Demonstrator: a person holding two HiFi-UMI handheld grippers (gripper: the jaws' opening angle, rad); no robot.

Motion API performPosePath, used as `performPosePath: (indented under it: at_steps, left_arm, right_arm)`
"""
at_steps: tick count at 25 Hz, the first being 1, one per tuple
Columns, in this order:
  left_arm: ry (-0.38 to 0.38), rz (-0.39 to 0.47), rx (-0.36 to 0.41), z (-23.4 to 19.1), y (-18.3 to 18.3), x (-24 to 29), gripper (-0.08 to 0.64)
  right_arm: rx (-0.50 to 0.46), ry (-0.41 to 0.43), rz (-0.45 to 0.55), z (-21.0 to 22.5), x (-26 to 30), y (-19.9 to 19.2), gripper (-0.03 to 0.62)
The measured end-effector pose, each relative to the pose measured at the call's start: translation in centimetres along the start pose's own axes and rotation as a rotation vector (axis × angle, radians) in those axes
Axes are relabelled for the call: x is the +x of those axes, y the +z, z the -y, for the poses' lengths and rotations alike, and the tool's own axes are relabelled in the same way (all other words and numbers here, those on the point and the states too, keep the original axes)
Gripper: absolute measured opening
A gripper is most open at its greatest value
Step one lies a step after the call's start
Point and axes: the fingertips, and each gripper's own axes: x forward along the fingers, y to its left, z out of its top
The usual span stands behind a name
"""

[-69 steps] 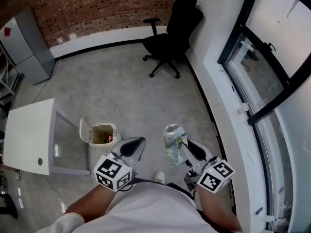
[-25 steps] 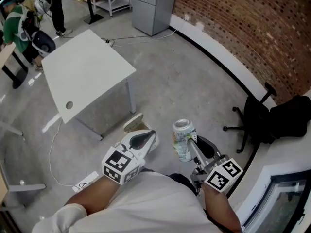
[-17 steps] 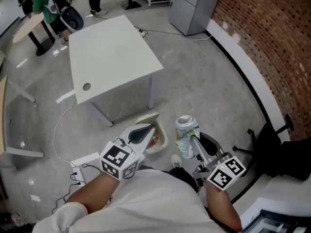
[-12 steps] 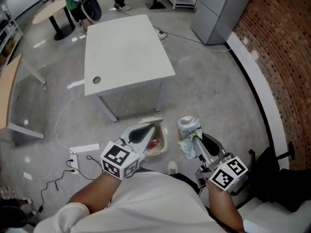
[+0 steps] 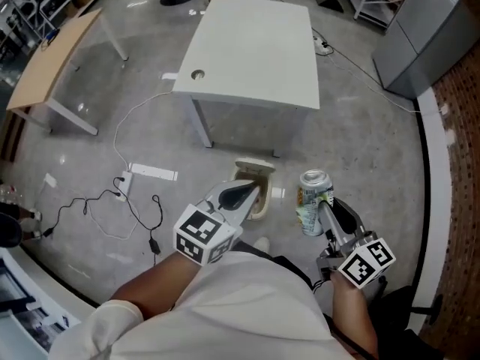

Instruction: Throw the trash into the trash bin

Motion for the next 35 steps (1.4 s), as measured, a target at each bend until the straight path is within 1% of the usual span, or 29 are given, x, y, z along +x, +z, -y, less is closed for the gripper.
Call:
performPosePath:
  at_steps: [3,5,10,13,17,22,28,30,33,35]
  left_arm:
    - [0.088,-0.011,-0.023,-0.1,-1.2,-1.1,0.003]
    - [0.128,-0.022,-0.027,0.0,-1.8,-1.8,0.003]
    - [0.167,-0.068,-0.048,0.0,-3.8,-2.8,0.003]
    - [0.173,-0.083,-0.068,-0.6,-5.2,-3.6,0.003]
    - [0.164,-0.123,-0.063,-1.9,-7.4,-4.5,0.003]
    - [0.146,-0.146,-0.096,-4.2,-11.4,-4.5,0.003]
    - [0.127,-0.183,-0.145,-5.7,-15.6,-3.3,0.003]
    - [0.109,-0.222,-0.132,-5.9,-17.4,-2.9,0.003]
    - [0.091,-0.291,-0.08,-6.4,-20.4,-1.9,0.003]
    - [0.081,-0.338,-0.064,-6.8,-22.5,-1.1,0.003]
  right_arm:
    - [-0.004,0.07,-0.07,0.4,0.8,-1.4,0.092]
    - [0.001,0.108,-0.105,0.5,1.6,-2.4,0.092]
    - [0.03,0.174,-0.154,-0.3,3.3,-4.1,0.092]
    - [0.01,0.19,-0.184,-1.2,4.3,-5.0,0.092]
    - [0.015,0.146,-0.246,-1.3,5.9,-7.4,0.092]
    - [0.058,0.098,-0.324,-1.2,7.8,-12.6,0.092]
    - [0.102,0.03,-0.399,-0.3,8.5,-18.5,0.092]
    - [0.12,0.004,-0.426,0.6,9.2,-21.0,0.092]
    - [0.14,-0.035,-0.46,2.6,10.6,-24.4,0.092]
    - [0.139,-0.06,-0.486,4.0,11.7,-26.5,0.092]
